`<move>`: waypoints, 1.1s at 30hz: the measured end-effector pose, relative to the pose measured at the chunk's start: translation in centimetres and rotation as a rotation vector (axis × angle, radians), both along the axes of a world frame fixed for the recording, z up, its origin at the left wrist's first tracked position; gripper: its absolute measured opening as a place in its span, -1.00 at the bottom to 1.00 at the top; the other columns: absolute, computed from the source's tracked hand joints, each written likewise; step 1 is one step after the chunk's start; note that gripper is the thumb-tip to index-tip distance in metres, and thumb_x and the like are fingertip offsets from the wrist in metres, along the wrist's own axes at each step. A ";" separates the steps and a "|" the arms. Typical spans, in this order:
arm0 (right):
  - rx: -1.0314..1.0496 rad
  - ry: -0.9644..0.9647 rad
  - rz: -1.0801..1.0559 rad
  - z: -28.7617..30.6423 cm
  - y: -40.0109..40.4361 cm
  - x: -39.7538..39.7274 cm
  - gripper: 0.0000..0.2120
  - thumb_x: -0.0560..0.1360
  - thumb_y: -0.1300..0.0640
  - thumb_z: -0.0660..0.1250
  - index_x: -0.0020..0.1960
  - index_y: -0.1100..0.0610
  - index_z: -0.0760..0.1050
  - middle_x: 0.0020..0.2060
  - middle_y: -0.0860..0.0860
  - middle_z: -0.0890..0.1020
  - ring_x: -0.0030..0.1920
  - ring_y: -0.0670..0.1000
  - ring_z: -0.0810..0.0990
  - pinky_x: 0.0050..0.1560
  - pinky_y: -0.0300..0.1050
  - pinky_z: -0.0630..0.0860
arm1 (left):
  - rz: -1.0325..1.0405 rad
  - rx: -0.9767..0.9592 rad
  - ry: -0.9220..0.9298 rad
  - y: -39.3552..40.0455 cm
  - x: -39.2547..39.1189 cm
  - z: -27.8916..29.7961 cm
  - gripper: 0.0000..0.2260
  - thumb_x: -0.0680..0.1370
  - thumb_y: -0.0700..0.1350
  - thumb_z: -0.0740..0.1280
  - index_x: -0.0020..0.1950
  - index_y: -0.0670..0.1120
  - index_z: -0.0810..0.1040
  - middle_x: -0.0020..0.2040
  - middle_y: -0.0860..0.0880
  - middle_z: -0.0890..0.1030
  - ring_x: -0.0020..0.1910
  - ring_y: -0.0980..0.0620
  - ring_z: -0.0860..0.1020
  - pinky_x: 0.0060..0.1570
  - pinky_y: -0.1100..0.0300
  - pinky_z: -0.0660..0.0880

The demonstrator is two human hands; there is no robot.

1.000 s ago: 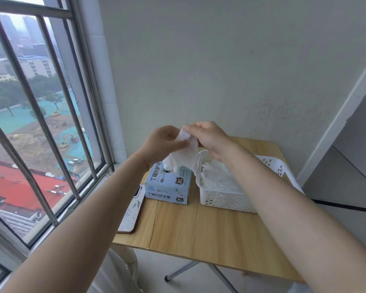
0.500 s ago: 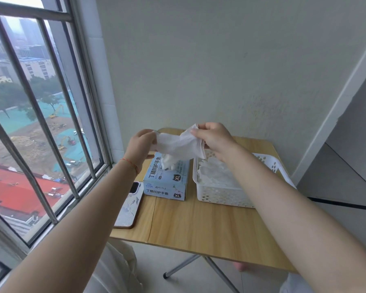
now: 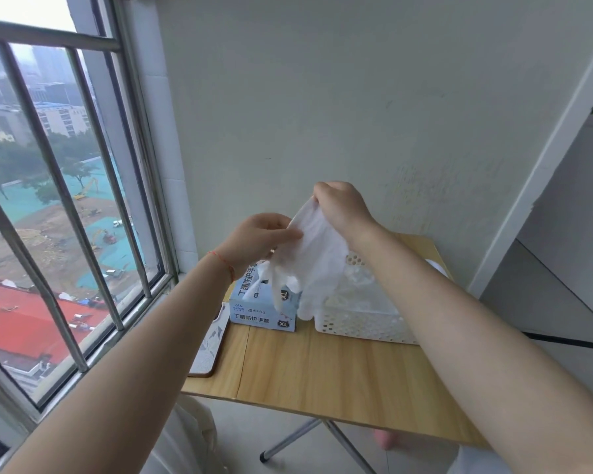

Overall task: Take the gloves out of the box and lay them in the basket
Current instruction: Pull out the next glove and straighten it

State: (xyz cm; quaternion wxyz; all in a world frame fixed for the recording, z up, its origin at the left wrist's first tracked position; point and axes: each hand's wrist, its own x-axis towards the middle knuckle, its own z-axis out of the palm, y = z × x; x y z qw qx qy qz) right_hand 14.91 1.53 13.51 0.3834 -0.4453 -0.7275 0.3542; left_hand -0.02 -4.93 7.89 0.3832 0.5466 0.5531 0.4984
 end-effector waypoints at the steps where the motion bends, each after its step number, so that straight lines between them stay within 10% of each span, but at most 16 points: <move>1: 0.018 0.009 -0.011 0.0 0.1 0.1 -0.79 0.48 0.16 0.14 -0.33 0.07 0.24 -0.43 -0.02 0.25 -0.36 0.00 0.22 -0.33 -0.09 0.16 | -0.050 -0.046 -0.018 -0.1 -0.1 -0.2 -0.74 0.49 -0.13 0.45 0.12 -0.24 0.63 -0.05 -0.13 0.63 -0.09 -0.07 0.60 0.04 -0.04 0.56; 9: -0.201 -0.169 -0.008 -2.7 1.0 0.6 -0.81 0.50 0.24 0.07 -0.29 0.09 0.24 -0.40 0.01 0.26 -0.41 0.01 0.22 -0.42 -0.20 0.14 | 0.016 -0.388 -0.109 -0.6 -1.4 -4.5 -0.87 0.45 -0.17 0.35 -0.10 -0.23 0.59 -0.17 -0.18 0.64 -0.27 -0.08 0.60 -0.25 0.16 0.53; 14: -0.534 0.026 -0.038 -4.9 2.7 0.8 -0.76 0.51 0.38 0.09 -0.27 0.21 0.42 -0.39 0.10 0.48 -0.44 0.05 0.46 -0.46 -0.24 0.39 | 0.229 -0.342 -0.198 0.8 -3.0 -5.4 -0.58 0.33 0.00 0.44 0.10 -0.19 0.63 -0.03 -0.20 0.67 -0.12 -0.11 0.61 -0.09 0.03 0.50; 27: -0.688 0.143 -0.280 -9.3 7.3 12.0 -0.75 0.56 0.37 0.06 -0.02 0.24 0.50 -0.26 0.13 0.54 -0.33 0.08 0.53 -0.48 -0.20 0.46 | 0.085 -0.238 0.549 11.1 5.6 -4.9 -0.82 0.51 -0.01 0.41 -0.17 -0.11 0.62 -0.29 -0.01 0.56 -0.29 0.01 0.49 -0.24 0.21 0.44; 30: -0.599 -0.026 -0.322 -10.2 8.4 14.1 -0.73 0.57 0.37 0.10 0.16 0.26 0.50 -0.22 0.16 0.54 -0.18 0.14 0.60 -0.36 -0.14 0.49 | 0.073 -0.196 0.759 13.0 8.0 -4.9 -0.85 0.49 0.01 0.44 -0.21 -0.04 0.60 -0.21 -0.01 0.62 -0.28 0.00 0.57 -0.26 0.19 0.51; 33: -0.353 -0.340 -0.372 -11.1 9.0 15.3 -0.63 0.62 0.29 0.05 0.42 0.29 0.29 0.23 0.21 0.51 0.22 0.22 0.52 -0.05 -0.08 0.42 | 0.142 -0.169 0.945 13.5 9.7 -5.0 -0.87 0.50 0.05 0.42 -0.04 0.03 0.61 -0.09 0.00 0.65 -0.17 -0.04 0.64 -0.18 0.15 0.56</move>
